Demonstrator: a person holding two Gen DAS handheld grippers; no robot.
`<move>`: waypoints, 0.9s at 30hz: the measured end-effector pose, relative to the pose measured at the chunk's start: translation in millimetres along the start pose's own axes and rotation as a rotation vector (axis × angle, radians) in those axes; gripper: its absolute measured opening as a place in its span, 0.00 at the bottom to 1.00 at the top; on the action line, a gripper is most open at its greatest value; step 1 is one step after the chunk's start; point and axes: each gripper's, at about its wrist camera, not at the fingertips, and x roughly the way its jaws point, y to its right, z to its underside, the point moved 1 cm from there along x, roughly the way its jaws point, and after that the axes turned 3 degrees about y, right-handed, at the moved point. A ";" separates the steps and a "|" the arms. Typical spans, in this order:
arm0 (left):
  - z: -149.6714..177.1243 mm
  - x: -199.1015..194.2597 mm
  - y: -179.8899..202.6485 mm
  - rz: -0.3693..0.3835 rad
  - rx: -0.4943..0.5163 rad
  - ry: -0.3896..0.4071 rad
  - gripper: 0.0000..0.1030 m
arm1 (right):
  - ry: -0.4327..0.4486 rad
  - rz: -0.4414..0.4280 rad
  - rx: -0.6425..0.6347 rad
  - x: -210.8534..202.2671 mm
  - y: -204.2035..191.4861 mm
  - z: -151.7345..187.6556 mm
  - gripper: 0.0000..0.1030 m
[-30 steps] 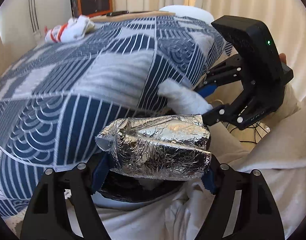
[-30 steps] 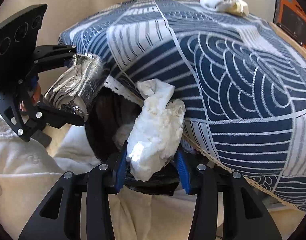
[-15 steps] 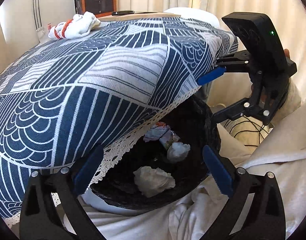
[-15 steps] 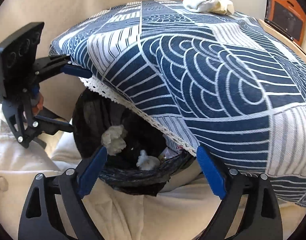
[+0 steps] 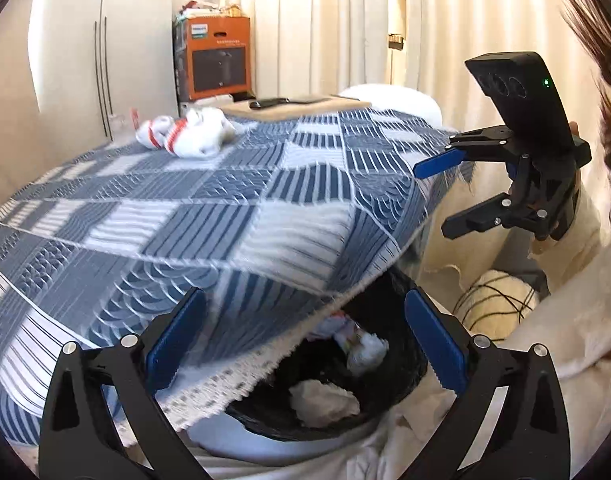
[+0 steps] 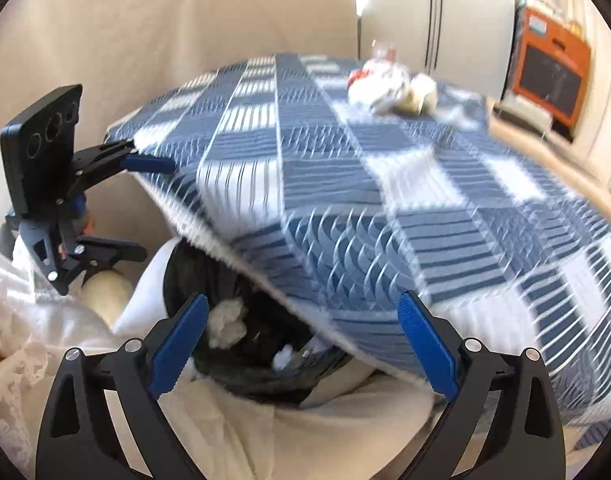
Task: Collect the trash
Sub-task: 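Raise both open tools back over the table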
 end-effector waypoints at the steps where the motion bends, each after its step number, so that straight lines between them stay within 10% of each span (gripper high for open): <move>1: -4.9 -1.1 -3.5 -0.013 -0.002 0.008 0.94 | 0.012 0.010 0.002 -2.0 2.1 -6.3 0.88; 13: -64.9 20.5 -42.9 -0.077 -0.024 0.032 0.94 | 0.174 0.213 0.069 -11.2 50.4 -70.0 0.92; 27: -130.7 84.7 -67.6 -0.054 -0.010 -0.041 0.94 | 0.244 0.243 0.110 -3.9 109.3 -107.9 0.92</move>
